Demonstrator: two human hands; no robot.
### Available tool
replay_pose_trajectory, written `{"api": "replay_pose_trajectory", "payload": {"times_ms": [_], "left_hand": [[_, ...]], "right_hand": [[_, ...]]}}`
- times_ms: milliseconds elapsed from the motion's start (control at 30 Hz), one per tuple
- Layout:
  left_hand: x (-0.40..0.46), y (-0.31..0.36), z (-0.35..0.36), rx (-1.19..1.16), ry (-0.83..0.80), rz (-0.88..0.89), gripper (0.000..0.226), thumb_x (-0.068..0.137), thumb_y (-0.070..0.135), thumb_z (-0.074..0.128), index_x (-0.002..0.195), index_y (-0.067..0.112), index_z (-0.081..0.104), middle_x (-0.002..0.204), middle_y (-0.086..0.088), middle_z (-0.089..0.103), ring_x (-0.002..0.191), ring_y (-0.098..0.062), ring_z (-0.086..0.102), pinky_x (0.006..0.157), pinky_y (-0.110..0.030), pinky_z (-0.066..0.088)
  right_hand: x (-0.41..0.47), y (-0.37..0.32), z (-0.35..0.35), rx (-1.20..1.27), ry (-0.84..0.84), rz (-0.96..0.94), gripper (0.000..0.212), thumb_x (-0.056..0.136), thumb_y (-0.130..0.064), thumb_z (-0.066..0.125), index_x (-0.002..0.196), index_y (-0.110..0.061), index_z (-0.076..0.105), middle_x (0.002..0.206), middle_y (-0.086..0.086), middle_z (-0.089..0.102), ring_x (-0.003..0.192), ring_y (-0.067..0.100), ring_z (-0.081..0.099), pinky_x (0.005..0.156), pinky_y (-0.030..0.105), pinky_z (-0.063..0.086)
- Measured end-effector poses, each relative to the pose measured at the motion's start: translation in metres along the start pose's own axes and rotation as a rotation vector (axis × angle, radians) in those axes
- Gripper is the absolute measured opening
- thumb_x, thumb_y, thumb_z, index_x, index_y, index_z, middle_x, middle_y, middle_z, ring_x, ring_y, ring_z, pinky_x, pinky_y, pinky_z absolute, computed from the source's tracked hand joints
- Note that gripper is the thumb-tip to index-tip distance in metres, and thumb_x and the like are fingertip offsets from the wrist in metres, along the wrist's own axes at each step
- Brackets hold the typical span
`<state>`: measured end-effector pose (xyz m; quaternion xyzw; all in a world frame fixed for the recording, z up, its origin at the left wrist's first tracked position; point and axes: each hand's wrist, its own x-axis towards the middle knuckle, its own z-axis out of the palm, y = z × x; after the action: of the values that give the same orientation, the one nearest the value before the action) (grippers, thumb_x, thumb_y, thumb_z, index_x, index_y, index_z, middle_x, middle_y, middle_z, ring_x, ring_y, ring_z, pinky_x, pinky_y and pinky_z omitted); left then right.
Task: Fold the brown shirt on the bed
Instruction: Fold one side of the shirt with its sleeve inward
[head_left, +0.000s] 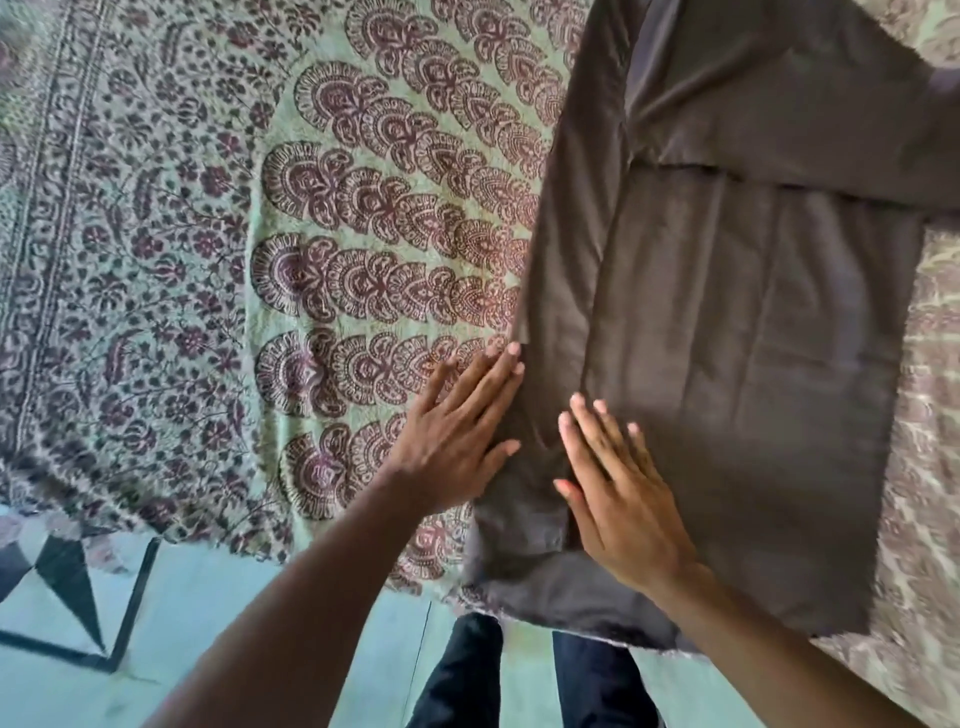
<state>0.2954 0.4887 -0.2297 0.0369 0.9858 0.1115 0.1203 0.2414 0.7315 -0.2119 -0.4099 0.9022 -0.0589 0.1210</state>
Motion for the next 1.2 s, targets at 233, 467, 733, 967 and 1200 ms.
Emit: {"api": "replay_pose_trajectory", "payload": {"times_ms": [233, 467, 733, 967, 1200], "left_hand": [[-0.081, 0.034, 0.028, 0.014, -0.044, 0.032, 0.099, 0.094, 0.070, 0.045, 0.167, 0.013, 0.011, 0.176, -0.008, 0.001, 0.163, -0.027, 0.006, 0.129, -0.058, 0.013], [-0.089, 0.040, 0.025, 0.011, -0.009, 0.023, 0.098, 0.094, 0.071, 0.047, 0.166, 0.012, 0.016, 0.176, -0.007, 0.004, 0.163, -0.025, 0.008, 0.128, -0.057, 0.016], [-0.054, 0.061, 0.003, -0.092, 0.135, -0.016, 0.066, 0.106, 0.050, 0.037, 0.159, 0.011, 0.040, 0.171, -0.009, 0.028, 0.156, -0.029, 0.031, 0.123, -0.050, 0.030], [0.075, 0.106, -0.027, -0.139, 0.184, 0.077, 0.064, 0.105, 0.049, 0.044, 0.157, 0.010, 0.043, 0.169, -0.009, 0.034, 0.150, -0.030, 0.042, 0.116, -0.046, 0.041], [0.251, 0.151, -0.049, -0.100, 0.170, 0.054, 0.069, 0.099, 0.048, 0.045, 0.158, 0.011, 0.042, 0.171, -0.009, 0.028, 0.154, -0.031, 0.036, 0.114, -0.051, 0.045]], "right_hand": [[0.042, -0.006, 0.007, -0.026, -0.037, 0.049, 0.078, 0.103, -0.057, 0.040, 0.166, -0.017, 0.017, 0.175, 0.008, 0.002, 0.161, 0.032, 0.003, 0.126, 0.058, 0.016], [-0.032, -0.020, 0.022, -0.042, -0.039, -0.063, 0.074, 0.103, -0.052, 0.046, 0.165, -0.019, 0.023, 0.174, 0.006, 0.010, 0.161, 0.028, 0.013, 0.124, 0.057, 0.026], [-0.036, 0.018, -0.014, 0.373, 0.243, -0.059, 0.053, 0.104, -0.030, 0.060, 0.151, -0.006, 0.051, 0.163, 0.010, 0.041, 0.151, 0.022, 0.040, 0.119, 0.039, 0.042], [0.016, 0.129, -0.055, 0.662, 0.551, 0.354, 0.029, 0.098, -0.015, 0.064, 0.121, -0.001, 0.072, 0.116, 0.012, 0.076, 0.097, 0.021, 0.077, 0.084, 0.019, 0.059], [0.049, 0.278, -0.090, 0.706, 0.633, 0.597, 0.023, 0.096, -0.014, 0.064, 0.115, -0.005, 0.074, 0.096, 0.010, 0.078, 0.083, 0.018, 0.076, 0.072, 0.015, 0.057]]}}
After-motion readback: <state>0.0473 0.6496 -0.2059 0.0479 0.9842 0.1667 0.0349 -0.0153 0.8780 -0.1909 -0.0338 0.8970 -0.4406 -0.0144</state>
